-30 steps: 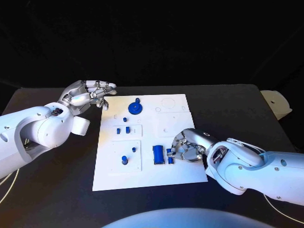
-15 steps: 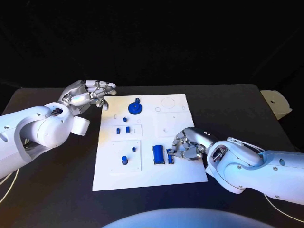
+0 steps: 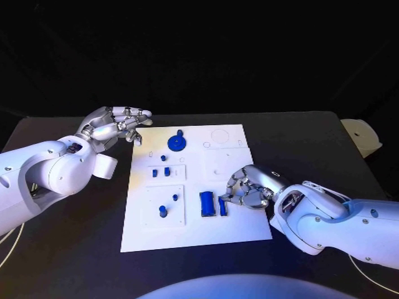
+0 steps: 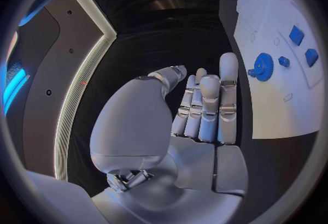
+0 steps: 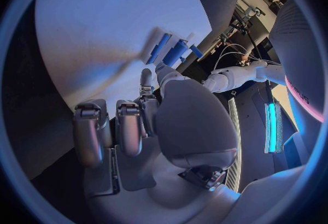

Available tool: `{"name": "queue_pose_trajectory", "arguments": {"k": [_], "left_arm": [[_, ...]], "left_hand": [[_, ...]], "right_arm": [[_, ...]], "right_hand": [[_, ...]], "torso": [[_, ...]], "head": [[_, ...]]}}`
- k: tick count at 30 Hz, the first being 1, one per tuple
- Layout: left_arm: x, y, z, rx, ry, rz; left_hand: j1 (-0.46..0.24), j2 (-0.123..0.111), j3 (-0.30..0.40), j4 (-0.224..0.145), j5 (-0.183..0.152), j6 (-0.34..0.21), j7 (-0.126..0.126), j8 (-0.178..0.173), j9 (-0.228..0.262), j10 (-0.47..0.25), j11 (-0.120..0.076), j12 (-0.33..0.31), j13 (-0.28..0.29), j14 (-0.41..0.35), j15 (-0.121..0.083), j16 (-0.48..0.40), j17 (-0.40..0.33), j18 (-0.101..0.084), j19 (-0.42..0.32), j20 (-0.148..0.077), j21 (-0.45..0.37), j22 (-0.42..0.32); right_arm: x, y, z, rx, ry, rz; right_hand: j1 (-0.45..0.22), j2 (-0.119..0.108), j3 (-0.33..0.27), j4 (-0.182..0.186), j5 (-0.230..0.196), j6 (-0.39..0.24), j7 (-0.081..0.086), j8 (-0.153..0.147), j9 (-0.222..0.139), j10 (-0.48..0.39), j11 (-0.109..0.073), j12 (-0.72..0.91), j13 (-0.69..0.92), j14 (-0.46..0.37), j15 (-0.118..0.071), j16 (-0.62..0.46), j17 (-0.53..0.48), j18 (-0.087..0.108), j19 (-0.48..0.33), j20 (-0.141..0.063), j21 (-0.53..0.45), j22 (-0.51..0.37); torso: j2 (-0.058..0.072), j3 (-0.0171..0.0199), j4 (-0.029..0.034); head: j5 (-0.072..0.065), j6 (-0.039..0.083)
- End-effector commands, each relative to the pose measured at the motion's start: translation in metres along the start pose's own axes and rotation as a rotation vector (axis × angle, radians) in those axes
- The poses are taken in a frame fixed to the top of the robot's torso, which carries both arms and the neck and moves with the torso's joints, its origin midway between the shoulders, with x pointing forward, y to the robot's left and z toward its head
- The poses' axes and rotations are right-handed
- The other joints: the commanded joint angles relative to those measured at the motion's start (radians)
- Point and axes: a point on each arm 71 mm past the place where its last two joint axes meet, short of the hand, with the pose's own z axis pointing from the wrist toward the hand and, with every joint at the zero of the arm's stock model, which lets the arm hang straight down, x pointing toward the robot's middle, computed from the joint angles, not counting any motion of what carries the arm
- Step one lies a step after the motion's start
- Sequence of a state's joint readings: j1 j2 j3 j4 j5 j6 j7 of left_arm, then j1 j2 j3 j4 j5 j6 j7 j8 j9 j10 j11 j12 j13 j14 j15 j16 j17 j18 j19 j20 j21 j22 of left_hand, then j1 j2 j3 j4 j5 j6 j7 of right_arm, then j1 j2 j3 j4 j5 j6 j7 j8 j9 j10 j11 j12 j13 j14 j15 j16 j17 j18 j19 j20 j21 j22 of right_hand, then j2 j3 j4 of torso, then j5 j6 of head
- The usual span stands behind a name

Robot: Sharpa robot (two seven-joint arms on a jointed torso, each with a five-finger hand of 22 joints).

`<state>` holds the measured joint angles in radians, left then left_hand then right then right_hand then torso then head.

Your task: Assemble the parts on the task board

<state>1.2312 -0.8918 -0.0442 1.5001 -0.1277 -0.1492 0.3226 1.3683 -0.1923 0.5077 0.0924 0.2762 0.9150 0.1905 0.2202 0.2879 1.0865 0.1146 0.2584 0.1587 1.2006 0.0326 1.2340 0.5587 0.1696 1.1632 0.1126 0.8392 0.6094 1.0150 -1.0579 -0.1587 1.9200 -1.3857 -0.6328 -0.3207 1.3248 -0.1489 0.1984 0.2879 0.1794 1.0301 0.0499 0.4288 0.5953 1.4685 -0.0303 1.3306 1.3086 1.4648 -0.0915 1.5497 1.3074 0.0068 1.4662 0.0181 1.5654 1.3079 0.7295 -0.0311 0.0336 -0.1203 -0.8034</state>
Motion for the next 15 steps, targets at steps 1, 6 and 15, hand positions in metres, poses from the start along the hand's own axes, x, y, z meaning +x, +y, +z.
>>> {"name": "queue_pose_trajectory", "arguments": {"k": [1,6,15], "left_arm": [[0.002,-0.001,0.0,0.016,0.012,-0.007],[0.002,0.002,0.0,0.025,0.003,-0.013],[-0.009,0.012,0.001,0.068,-0.079,-0.011]], "left_hand": [[-0.005,-0.001,-0.001,0.005,-0.005,-0.008,-0.001,0.006,-0.001,-0.006,-0.001,0.003,0.001,0.0,-0.001,0.005,-0.004,0.015,0.007,0.002,-0.007,-0.001],[-0.008,-0.004,-0.003,0.007,-0.005,-0.01,-0.001,0.006,-0.002,-0.007,0.0,0.003,0.001,-0.004,-0.001,0.002,-0.014,0.015,0.006,0.002,-0.008,-0.002],[-0.018,-0.012,-0.019,0.02,-0.009,-0.022,-0.004,0.005,-0.004,-0.018,0.001,0.008,0.0,-0.086,0.004,-0.058,-0.102,0.014,-0.034,0.008,-0.045,-0.02]], "right_arm": [[-0.013,-0.001,0.002,-0.075,-0.109,0.189],[-0.027,-0.012,0.012,-0.085,-0.15,0.324],[-0.057,-0.041,0.058,-0.015,-0.216,0.551]], "right_hand": [[0.014,-0.006,-0.003,-0.001,0.026,-0.026,0.011,-0.018,-0.008,0.001,0.015,-0.032,0.136,0.091,0.012,-0.01,0.198,-0.007,0.105,0.006,0.005,0.263],[0.017,-0.012,-0.01,0.0,0.032,-0.053,0.029,-0.037,-0.017,-0.049,0.032,-0.138,0.086,0.075,0.026,-0.044,0.137,0.015,0.071,0.02,-0.101,0.231],[0.082,-0.006,-0.005,-0.003,0.024,-0.187,0.094,-0.078,-0.025,-0.404,0.093,-0.724,-0.265,-0.133,0.081,-0.409,-0.311,0.152,-0.22,0.073,-0.97,-0.107]], "torso": [[-0.003,-0.0018,-0.0016],[-0.014,-0.0052,-0.0045],[-0.045,-0.0151,-0.0174]], "head": [[-0.004,0.009],[-0.004,0.02],[0.002,0.103]]}}
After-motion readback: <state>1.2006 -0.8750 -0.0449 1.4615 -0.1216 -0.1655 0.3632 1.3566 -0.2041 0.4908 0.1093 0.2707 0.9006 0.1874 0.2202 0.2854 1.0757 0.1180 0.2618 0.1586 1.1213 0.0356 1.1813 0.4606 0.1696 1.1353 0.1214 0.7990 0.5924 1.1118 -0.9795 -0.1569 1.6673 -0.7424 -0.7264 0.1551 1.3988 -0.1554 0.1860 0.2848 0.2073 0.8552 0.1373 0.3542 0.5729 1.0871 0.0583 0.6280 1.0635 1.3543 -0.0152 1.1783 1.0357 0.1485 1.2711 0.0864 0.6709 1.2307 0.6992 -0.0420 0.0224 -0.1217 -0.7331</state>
